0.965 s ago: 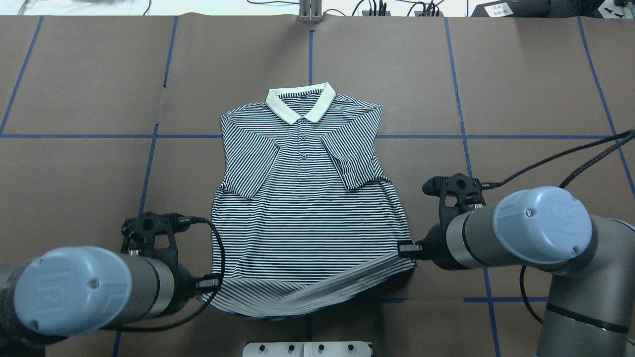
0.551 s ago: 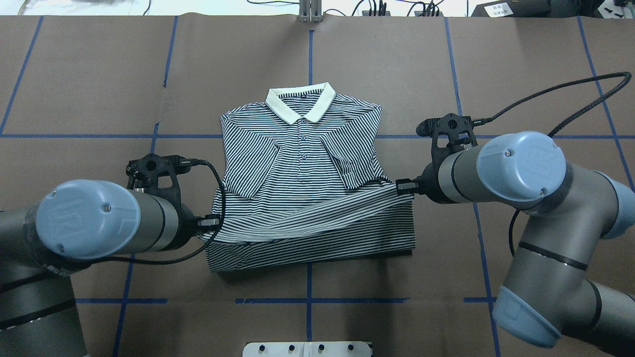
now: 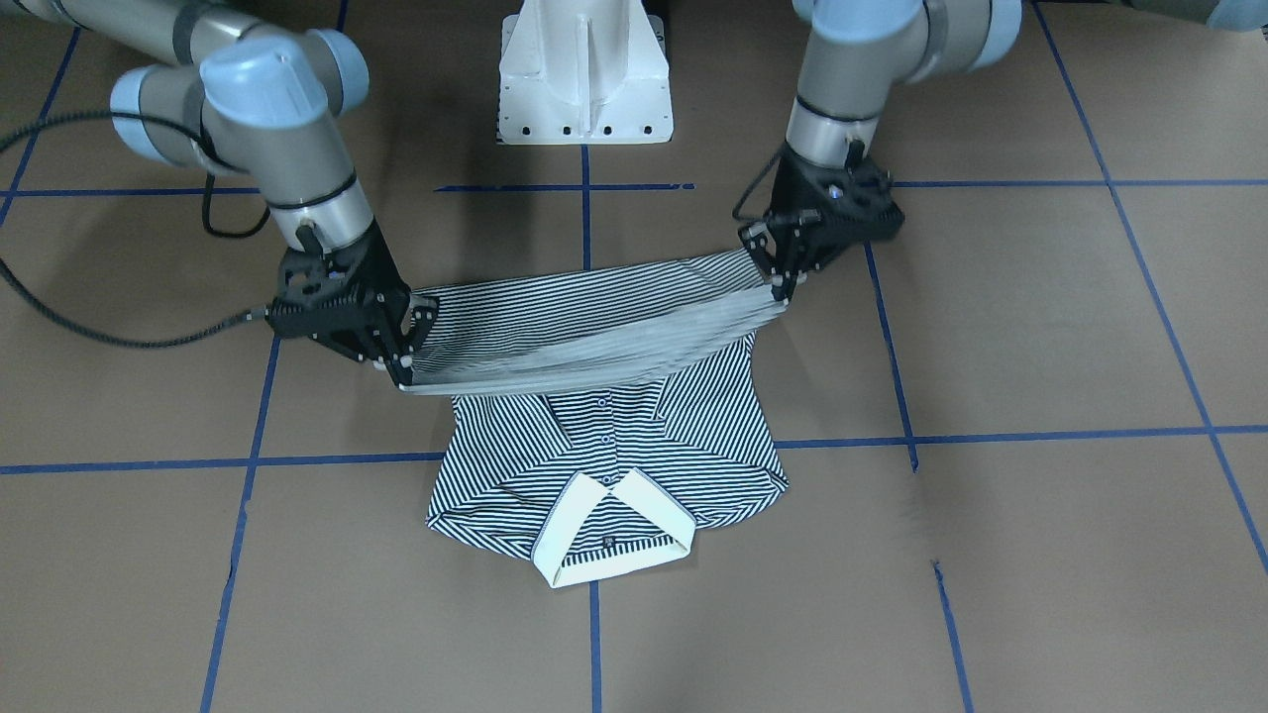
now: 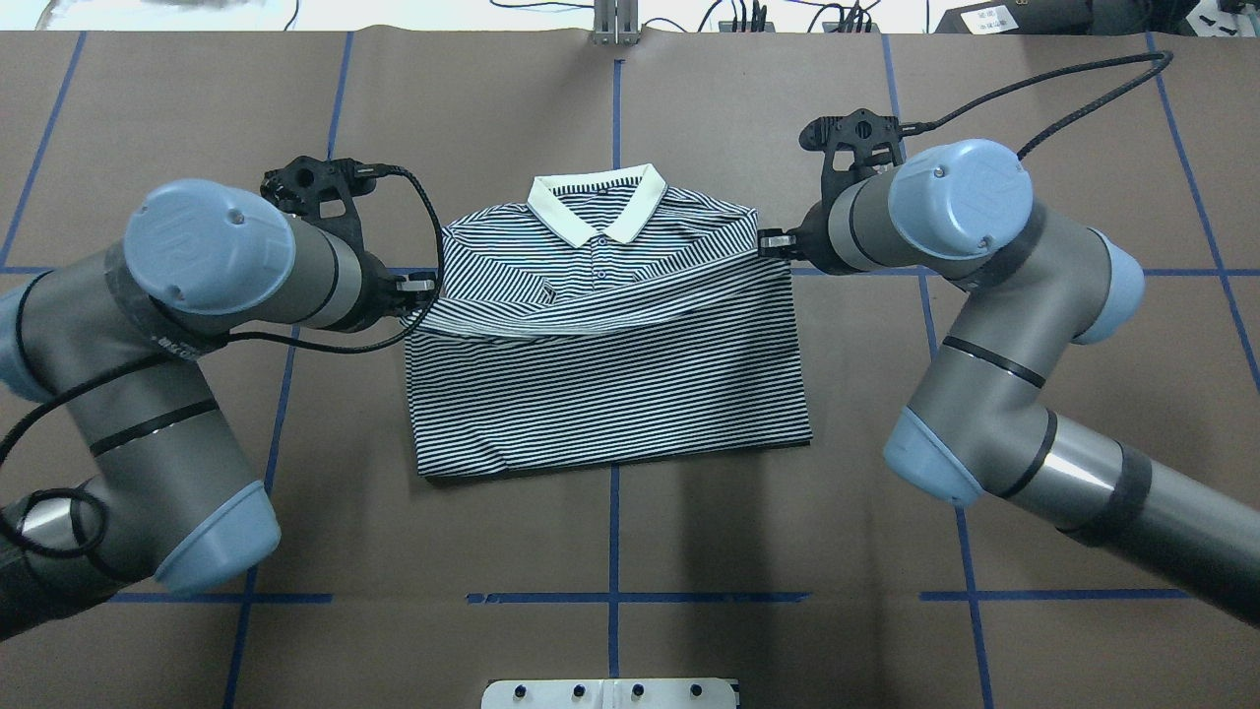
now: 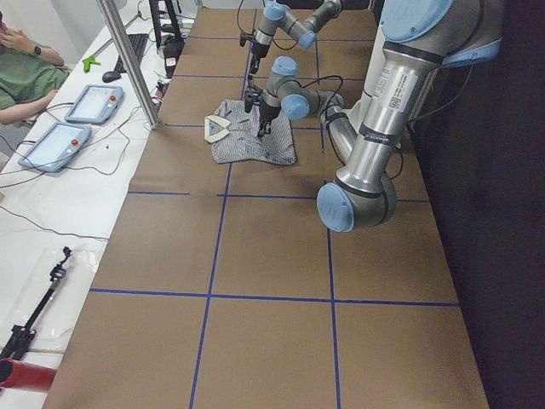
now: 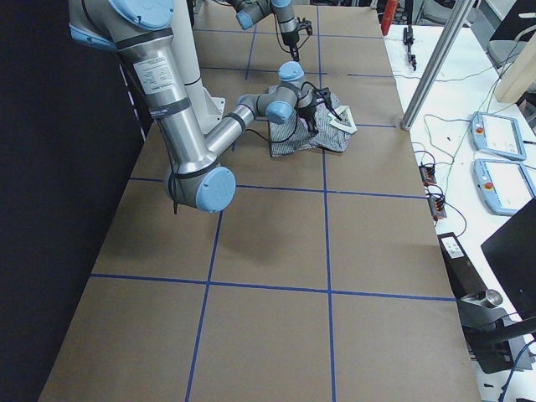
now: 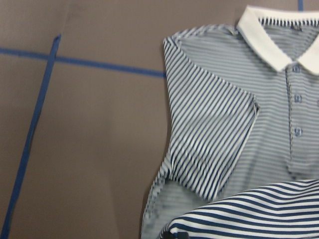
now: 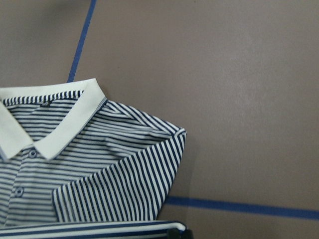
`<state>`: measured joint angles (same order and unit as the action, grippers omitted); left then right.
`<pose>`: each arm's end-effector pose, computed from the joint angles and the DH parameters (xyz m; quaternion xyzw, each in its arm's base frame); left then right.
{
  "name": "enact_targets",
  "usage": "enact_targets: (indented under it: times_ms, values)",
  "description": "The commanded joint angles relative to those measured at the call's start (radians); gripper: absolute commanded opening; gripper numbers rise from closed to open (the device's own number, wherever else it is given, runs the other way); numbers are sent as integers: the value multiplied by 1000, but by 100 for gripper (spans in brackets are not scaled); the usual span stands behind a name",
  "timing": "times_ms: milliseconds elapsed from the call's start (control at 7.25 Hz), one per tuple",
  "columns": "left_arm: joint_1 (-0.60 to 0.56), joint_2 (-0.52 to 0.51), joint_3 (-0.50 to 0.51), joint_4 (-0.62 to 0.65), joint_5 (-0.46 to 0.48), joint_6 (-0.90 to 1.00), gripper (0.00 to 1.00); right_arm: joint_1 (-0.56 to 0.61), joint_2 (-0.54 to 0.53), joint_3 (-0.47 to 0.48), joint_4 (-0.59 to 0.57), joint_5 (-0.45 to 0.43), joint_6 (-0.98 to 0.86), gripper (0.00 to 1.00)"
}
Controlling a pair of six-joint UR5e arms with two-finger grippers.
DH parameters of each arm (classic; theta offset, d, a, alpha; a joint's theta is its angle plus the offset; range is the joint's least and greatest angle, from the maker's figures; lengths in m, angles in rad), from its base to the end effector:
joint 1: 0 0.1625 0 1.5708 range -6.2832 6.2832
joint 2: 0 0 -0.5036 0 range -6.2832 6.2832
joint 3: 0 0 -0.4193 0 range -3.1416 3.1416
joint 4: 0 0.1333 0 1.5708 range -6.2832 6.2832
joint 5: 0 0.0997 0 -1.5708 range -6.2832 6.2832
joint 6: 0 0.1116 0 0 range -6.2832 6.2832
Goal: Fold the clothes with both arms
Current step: 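Lift the hem with both grippers and fold it toward the collar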
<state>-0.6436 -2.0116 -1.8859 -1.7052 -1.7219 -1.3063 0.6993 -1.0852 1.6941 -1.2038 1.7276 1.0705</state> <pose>0.4648 -0.4943 0.3223 0.1271 0.4157 -0.1376 0.8900 -0.4811 -0.5561 0.3473 0.2067 -0.4248 0.0509 0.8799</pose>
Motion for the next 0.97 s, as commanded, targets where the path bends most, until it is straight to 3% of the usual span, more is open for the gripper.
enact_targets:
  times_ms: [0, 276, 827]
  values:
    - [-59, -30, 250, -228, -4, 22, 0, 54, 80, -236, 177, 6, 2, 0]
    - [-97, -39, 324, -272, -4, 45, 0, 81, 164, -388, 193, 6, 2, 0]
    - [-122, -104, 399, -272, -2, 45, 0, 95, 229, -455, 193, 6, 5, 0]
